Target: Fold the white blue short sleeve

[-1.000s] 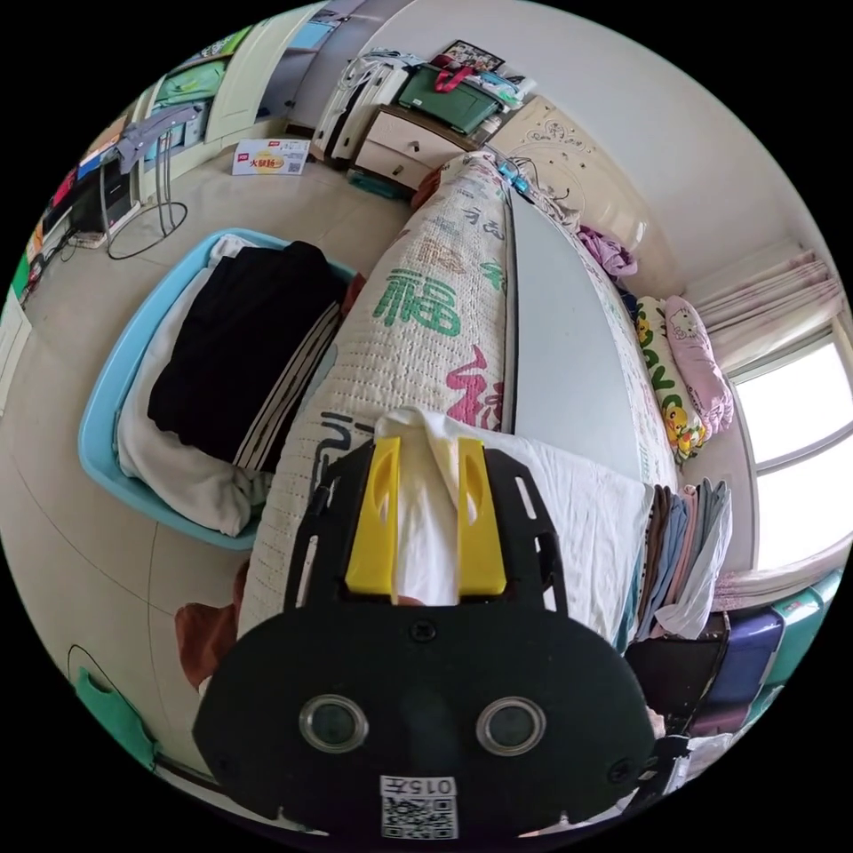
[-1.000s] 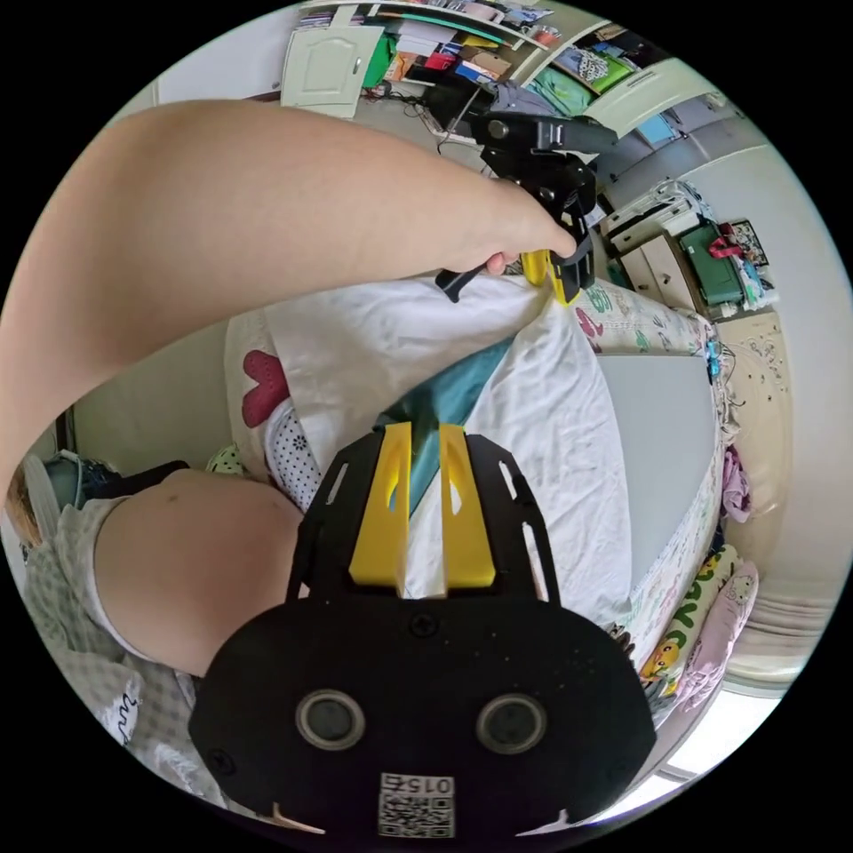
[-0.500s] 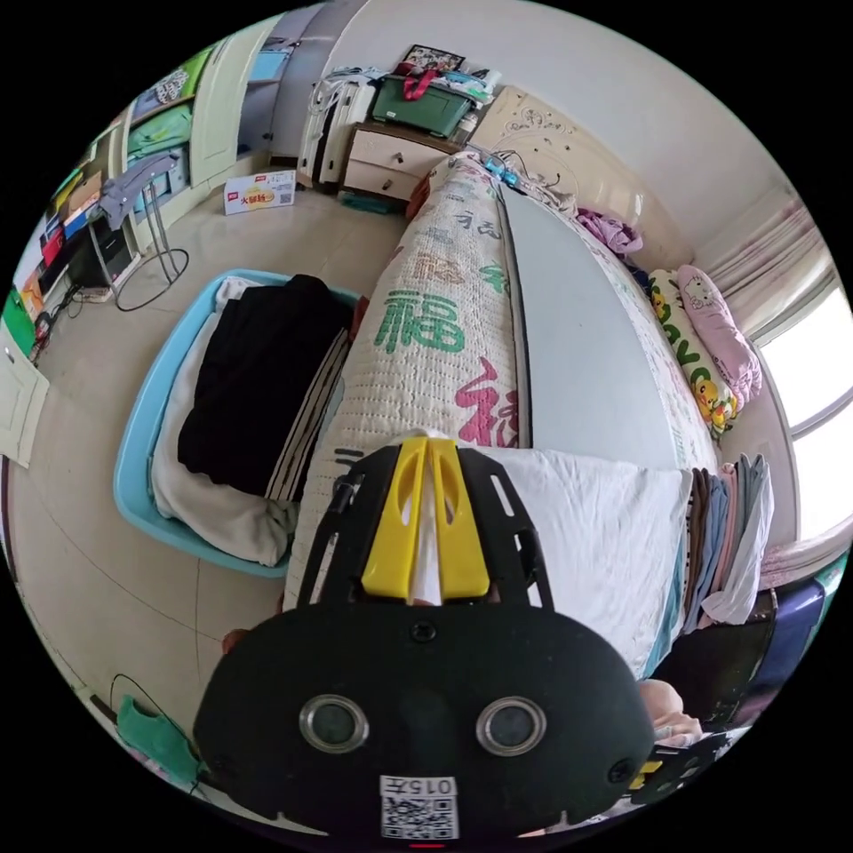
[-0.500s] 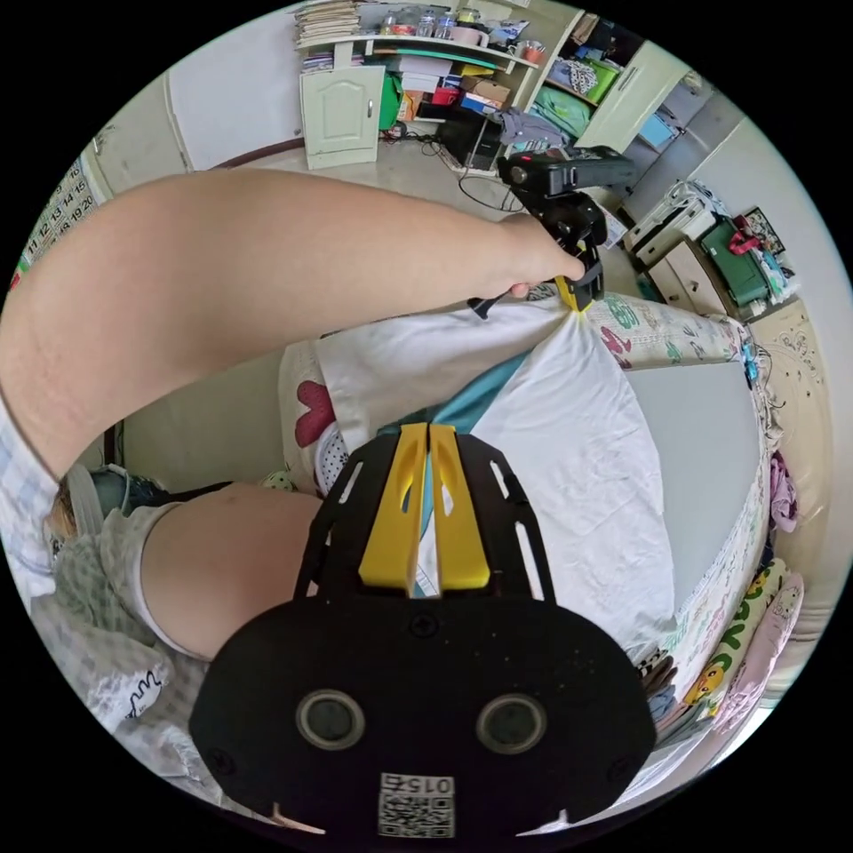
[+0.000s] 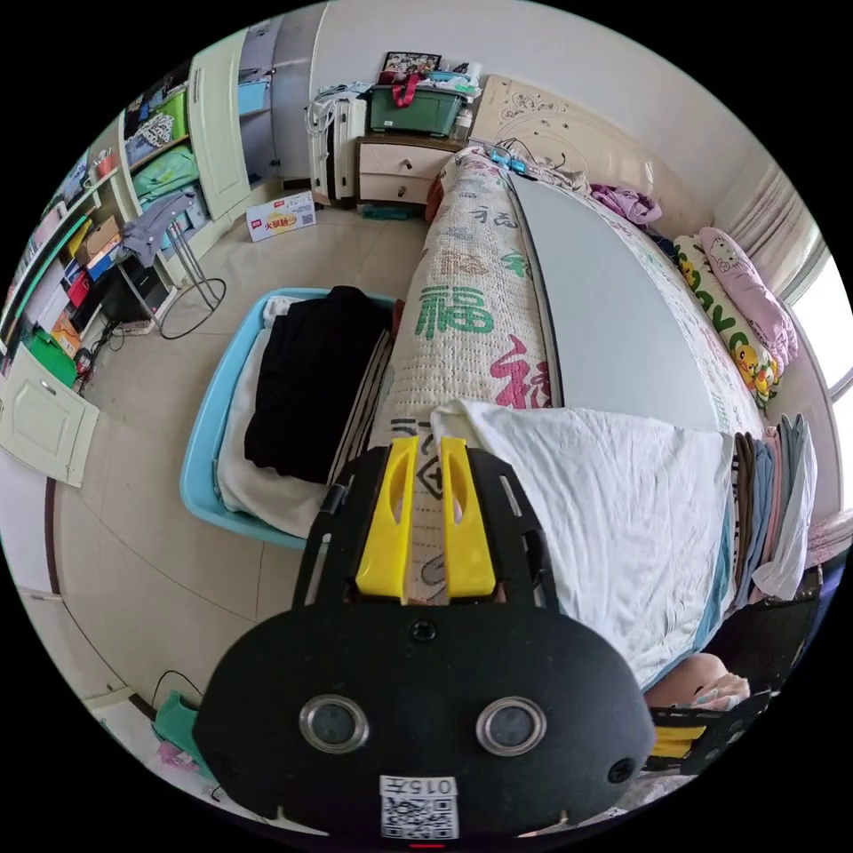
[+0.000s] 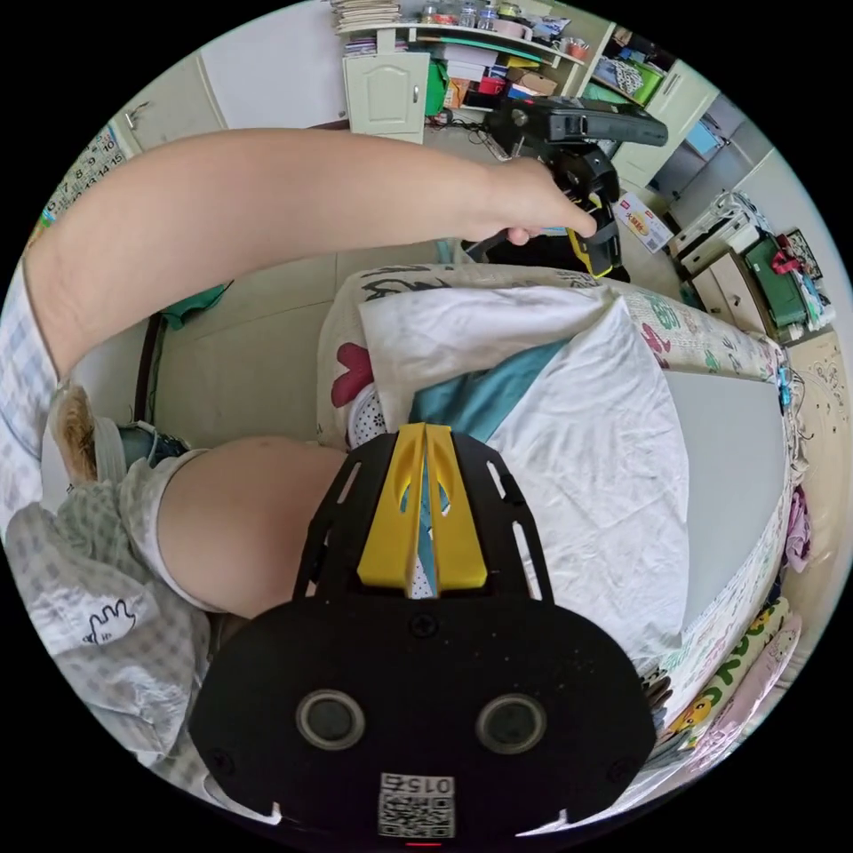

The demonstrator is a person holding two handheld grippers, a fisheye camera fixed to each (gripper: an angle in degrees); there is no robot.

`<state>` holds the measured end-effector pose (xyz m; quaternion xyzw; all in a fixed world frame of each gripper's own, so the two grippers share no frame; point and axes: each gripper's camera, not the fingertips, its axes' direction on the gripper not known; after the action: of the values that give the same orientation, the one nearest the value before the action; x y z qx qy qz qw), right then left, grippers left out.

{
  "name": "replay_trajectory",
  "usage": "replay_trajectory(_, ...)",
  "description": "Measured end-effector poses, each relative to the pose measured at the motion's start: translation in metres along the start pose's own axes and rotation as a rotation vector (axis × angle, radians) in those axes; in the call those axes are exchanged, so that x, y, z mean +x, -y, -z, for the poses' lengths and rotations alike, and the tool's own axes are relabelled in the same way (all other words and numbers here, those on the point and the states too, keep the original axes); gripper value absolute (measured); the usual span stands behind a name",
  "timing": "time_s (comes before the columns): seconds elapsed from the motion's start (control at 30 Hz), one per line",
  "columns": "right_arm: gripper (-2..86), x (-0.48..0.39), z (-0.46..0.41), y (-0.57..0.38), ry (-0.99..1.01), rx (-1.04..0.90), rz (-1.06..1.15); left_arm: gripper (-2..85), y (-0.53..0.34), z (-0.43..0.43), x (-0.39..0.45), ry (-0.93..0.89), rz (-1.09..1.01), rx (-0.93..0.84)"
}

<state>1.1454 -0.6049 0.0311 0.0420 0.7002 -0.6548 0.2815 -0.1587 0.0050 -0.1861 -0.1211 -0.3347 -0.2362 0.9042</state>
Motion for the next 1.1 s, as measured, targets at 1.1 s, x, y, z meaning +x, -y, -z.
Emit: replay_trajectory(1.1, 9.1, 0.376, 0.413, -0.156, -0.061, 0.577, -1.215, 11.8, 0.074, -0.096, 0.516, -0.266, -0.561, -0.104)
